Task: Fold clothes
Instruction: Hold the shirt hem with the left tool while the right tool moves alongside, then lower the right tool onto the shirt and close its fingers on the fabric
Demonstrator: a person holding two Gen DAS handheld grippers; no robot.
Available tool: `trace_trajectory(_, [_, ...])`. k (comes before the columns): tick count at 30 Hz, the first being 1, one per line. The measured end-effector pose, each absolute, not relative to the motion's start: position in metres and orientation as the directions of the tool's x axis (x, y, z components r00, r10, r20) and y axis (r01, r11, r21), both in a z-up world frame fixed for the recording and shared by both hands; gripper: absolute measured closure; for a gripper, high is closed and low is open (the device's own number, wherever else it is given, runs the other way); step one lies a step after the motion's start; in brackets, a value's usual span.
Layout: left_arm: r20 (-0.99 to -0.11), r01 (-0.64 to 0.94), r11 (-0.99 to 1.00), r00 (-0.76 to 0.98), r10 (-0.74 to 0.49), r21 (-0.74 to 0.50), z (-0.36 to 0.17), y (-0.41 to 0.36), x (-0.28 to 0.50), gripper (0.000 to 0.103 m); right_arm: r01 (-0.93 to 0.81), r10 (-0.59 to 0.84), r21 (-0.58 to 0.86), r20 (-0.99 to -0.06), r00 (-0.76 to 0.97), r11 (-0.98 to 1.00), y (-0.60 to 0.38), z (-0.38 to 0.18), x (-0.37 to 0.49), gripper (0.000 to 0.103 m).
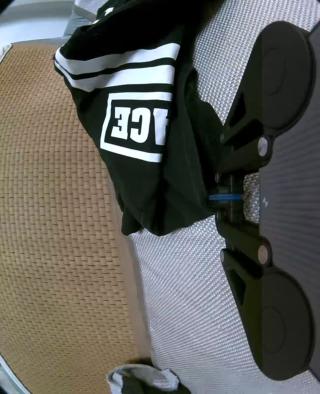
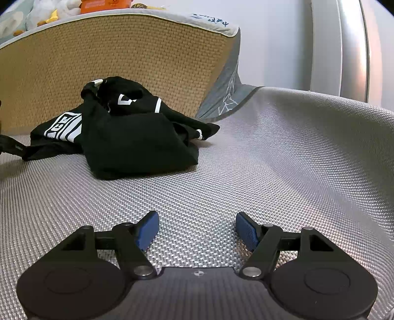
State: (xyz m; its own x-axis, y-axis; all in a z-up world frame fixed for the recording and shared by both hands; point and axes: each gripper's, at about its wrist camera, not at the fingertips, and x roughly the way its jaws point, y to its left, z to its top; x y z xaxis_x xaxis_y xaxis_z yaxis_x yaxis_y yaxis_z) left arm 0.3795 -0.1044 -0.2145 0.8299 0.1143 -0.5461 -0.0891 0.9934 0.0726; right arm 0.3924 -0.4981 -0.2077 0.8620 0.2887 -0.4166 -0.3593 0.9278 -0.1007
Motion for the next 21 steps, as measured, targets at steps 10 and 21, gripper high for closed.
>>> trace_trajectory(10, [-0.532, -0.094, 0.994, 0.84, 0.11, 0.057, -0.218, -0.101, 0.38, 0.101, -0.366, 0.275, -0.141, -0.434, 0.858, 0.92, -0.488, -0.202, 0.39, 0.031])
trace_trajectory(21, [-0.521, -0.095, 0.994, 0.847, 0.108, 0.051, -0.218, -0.101, 0.379, 0.1, -0.541, 0.44, -0.256, -0.359, 0.823, 0.802, -0.411, -0.154, 0.386, 0.031])
